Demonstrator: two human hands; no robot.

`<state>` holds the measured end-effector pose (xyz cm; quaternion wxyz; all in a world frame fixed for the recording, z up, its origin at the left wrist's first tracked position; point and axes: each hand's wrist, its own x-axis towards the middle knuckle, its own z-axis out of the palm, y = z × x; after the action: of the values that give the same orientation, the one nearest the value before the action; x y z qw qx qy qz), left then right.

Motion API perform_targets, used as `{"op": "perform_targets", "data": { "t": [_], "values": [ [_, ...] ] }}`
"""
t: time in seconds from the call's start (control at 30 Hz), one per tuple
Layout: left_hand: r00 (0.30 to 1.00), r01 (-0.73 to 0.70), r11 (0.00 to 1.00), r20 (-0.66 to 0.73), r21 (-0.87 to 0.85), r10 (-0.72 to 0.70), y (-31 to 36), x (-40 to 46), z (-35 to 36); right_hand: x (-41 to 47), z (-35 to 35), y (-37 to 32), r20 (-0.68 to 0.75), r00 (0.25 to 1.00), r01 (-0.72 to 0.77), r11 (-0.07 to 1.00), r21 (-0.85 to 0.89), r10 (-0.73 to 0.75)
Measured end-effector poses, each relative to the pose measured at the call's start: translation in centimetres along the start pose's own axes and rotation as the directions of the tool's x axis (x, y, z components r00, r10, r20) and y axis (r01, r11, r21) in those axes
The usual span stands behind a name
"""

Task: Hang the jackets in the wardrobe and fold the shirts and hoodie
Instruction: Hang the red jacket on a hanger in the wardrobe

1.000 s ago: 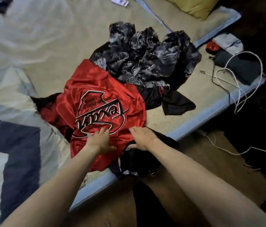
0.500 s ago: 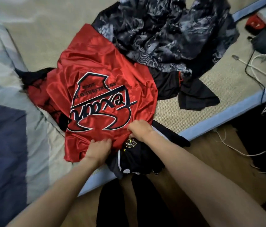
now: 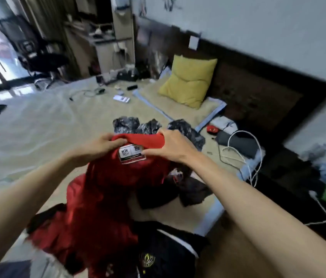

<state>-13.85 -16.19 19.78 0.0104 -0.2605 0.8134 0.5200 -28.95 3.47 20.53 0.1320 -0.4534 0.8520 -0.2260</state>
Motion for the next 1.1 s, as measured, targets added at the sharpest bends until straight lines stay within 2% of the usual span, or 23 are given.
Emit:
{"op": "perform_targets", "data": {
  "t": [0.13,0.27,0.4,0.57,0.73,0.87,1.0,1.1],
  "values": [
    [0.964,-0.262,0.957,-0.001,0.126,0.264,12.6,0.3,-3.0,-1.9,-11.7,-1.8,-0.271,0.962,0.0,0.995,-0.098,-0.027],
    [0.855,-0.518,0.845,0.093,0.13,0.51,23.0,0.0,-2.7,-5.7,-21.2,-1.9,-0.478,0.878,-0.073,0.98,-0.188,-0.027],
    [0.72,-0.694,0.701,0.194,0.167,0.666,30.5,1.7,0.4,-9.8,-28.0,0.3,-0.58,0.814,-0.161,0.972,-0.172,0.033],
    [0.565,-0.825,0.532,0.33,0.192,0.757,37.1,4.4,6.7,-14.4,-33.9,5.6,-0.659,0.741,-0.228,0.971,-0.069,0.127],
    [0.489,-0.87,0.467,0.392,0.156,0.78,42.9,7.0,14.4,-17.7,-38.0,12.6,-0.701,0.67,-0.379,0.924,-0.04,0.245],
    [0.451,-0.883,0.461,0.437,0.091,0.778,46.7,9.0,20.2,-20.2,-40.9,17.3,-0.731,0.6,-0.464,0.886,0.013,0.326],
    [0.455,-0.873,0.484,0.472,0.069,0.755,50.2,11.8,25.1,-22.1,-43.6,21.1,-0.777,0.504,-0.396,0.9,0.181,0.378],
    [0.472,-0.87,0.477,0.493,0.126,0.731,52.2,13.6,28.7,-23.3,-45.1,23.2,-0.806,0.456,-0.386,0.899,0.205,0.379]
  ]
}}
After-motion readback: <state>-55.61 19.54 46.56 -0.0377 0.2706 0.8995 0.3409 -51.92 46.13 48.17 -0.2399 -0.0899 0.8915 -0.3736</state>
